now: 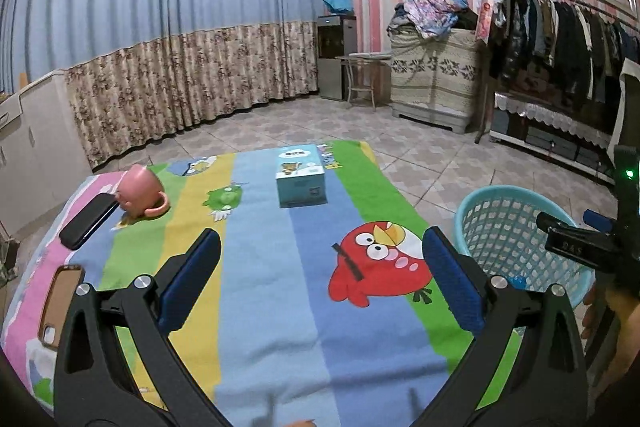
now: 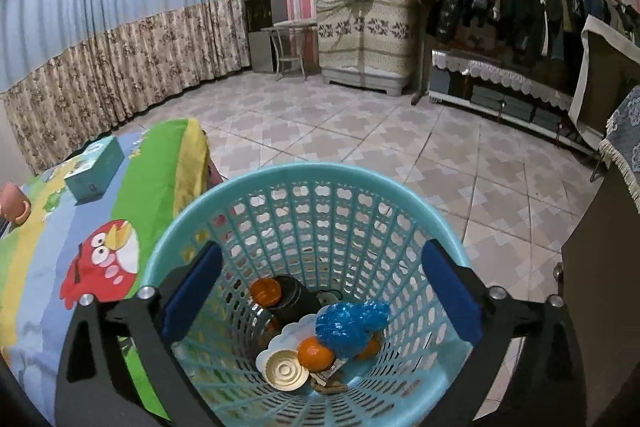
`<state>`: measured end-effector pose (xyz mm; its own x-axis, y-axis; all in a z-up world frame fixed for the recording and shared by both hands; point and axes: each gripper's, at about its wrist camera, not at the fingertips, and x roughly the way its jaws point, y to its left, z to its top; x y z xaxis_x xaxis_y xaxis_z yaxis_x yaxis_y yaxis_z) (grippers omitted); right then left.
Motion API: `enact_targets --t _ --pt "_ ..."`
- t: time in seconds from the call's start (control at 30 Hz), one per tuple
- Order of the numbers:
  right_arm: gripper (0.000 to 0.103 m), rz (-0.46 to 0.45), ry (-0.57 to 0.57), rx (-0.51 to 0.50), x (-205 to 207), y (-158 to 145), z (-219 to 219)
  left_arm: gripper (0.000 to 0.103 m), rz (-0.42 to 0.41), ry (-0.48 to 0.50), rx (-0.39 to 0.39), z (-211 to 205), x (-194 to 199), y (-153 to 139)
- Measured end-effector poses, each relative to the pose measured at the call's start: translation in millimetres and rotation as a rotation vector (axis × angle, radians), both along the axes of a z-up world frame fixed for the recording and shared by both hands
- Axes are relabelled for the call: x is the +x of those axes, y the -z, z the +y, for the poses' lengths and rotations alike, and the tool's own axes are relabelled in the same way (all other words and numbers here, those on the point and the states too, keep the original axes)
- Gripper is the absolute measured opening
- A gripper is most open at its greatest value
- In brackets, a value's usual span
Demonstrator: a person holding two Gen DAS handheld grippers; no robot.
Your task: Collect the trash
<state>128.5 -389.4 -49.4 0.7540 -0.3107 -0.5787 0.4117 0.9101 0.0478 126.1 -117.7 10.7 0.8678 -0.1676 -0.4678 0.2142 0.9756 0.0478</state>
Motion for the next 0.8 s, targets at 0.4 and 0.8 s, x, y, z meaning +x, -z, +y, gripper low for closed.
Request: enact_targets --t 0.4,0.8 --pt "0.099 -0.096 -0.142 0.005 -42 -21 69 0.098 -0.028 -0.025 -0.027 32 -43 -6" --pt "0.099 -0.16 -0.146 0.039 -99 -23 95 0.098 -0.048 -0.085 -0.048 75 -80 -1"
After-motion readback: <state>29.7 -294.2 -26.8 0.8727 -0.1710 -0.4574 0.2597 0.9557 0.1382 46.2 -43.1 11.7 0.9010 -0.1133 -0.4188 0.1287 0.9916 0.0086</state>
